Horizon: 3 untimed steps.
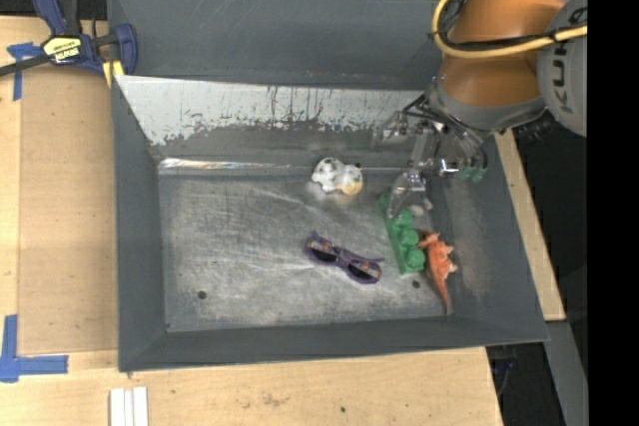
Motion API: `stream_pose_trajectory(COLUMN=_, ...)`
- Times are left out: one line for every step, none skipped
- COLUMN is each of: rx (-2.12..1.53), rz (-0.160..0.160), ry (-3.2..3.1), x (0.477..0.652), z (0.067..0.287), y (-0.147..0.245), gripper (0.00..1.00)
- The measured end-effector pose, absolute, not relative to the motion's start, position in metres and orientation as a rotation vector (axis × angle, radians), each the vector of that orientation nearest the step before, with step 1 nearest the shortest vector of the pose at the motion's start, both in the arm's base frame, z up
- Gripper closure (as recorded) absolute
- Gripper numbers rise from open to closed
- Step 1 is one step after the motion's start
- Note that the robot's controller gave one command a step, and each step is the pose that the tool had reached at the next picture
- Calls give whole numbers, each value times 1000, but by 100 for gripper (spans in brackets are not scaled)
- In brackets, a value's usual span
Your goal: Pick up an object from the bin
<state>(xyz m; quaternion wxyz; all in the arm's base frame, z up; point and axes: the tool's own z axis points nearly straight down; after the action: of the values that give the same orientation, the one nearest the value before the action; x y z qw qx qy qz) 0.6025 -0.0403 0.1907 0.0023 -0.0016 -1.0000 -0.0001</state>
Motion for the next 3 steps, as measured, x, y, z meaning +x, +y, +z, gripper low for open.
stream_pose_trajectory(rx=-4, rz=1, ry=-3146, x=604, z=196, y=-40, gripper=0)
stream_pose_trajectory(rx=-58, rz=0, ry=-3150, x=557, z=160, y=-52, gripper=0)
stream_pose_trajectory(rx=79, rz=1, ry=-3133, x=542, z=138, y=-51, gripper=0)
